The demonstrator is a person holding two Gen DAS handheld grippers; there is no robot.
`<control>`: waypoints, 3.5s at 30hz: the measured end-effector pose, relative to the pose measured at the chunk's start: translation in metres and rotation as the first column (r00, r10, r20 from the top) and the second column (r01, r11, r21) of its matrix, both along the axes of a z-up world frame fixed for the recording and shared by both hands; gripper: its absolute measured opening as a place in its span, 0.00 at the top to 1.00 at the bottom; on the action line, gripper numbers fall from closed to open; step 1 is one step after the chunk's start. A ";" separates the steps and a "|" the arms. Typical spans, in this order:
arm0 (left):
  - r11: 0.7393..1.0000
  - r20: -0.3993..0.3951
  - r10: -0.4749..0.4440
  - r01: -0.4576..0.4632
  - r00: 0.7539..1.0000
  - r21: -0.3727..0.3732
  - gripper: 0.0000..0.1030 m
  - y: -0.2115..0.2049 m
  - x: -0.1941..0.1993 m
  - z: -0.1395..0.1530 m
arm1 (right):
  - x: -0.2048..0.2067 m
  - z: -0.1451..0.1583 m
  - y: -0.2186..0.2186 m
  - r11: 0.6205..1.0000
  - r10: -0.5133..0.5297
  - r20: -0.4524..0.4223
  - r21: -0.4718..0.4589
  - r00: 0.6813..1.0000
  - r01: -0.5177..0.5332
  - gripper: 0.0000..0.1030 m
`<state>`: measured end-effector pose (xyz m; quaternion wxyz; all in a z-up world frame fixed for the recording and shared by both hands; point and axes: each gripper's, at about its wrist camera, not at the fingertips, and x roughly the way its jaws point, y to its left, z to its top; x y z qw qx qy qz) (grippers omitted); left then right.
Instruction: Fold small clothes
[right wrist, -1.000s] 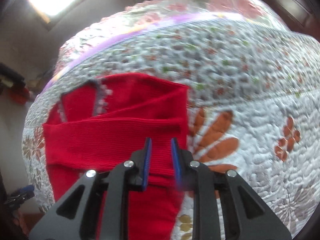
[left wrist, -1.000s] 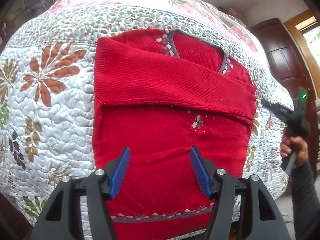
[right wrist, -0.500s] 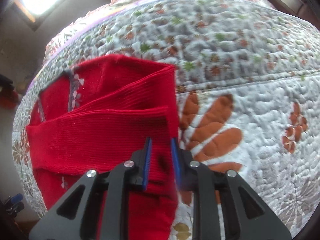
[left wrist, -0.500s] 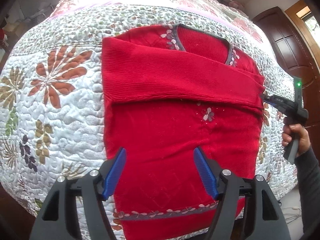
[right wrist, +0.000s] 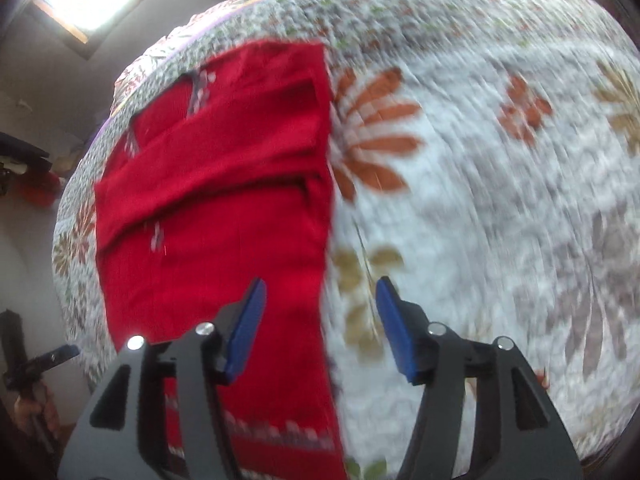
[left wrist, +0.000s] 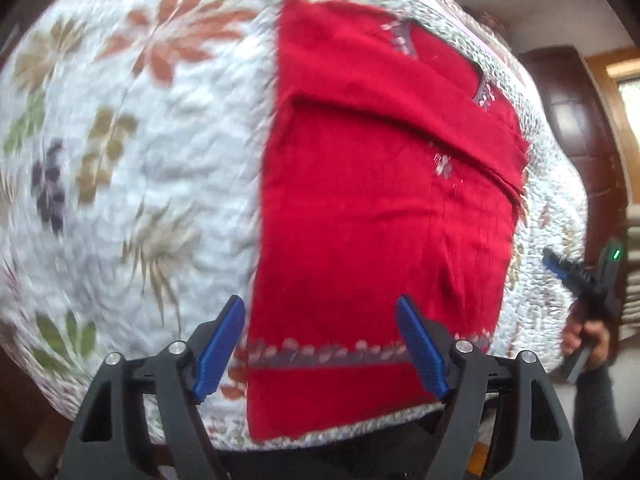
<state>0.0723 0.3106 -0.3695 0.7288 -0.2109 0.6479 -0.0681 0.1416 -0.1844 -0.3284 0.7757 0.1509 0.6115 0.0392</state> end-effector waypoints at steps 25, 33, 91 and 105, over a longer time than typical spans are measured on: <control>0.924 -0.230 0.061 -0.142 0.971 -0.355 0.23 0.027 -0.127 -0.119 | -0.173 -0.084 0.017 0.972 0.083 -0.306 0.236 0.948 -0.009 0.39; 0.901 -0.277 0.064 -0.175 0.959 -0.398 0.23 0.022 -0.124 -0.143 | -0.182 -0.114 0.025 0.960 0.069 -0.374 0.276 0.925 0.040 0.39; 0.729 -0.234 0.324 -0.400 0.917 -0.555 0.62 0.057 0.066 -0.083 | 0.040 -0.048 0.016 0.906 0.025 -0.237 0.415 0.971 0.078 0.72; 0.955 0.025 -0.038 0.044 0.999 -0.294 0.58 0.025 0.109 -0.041 | 0.040 -0.010 0.025 0.962 0.247 -0.066 0.140 0.967 -0.236 0.50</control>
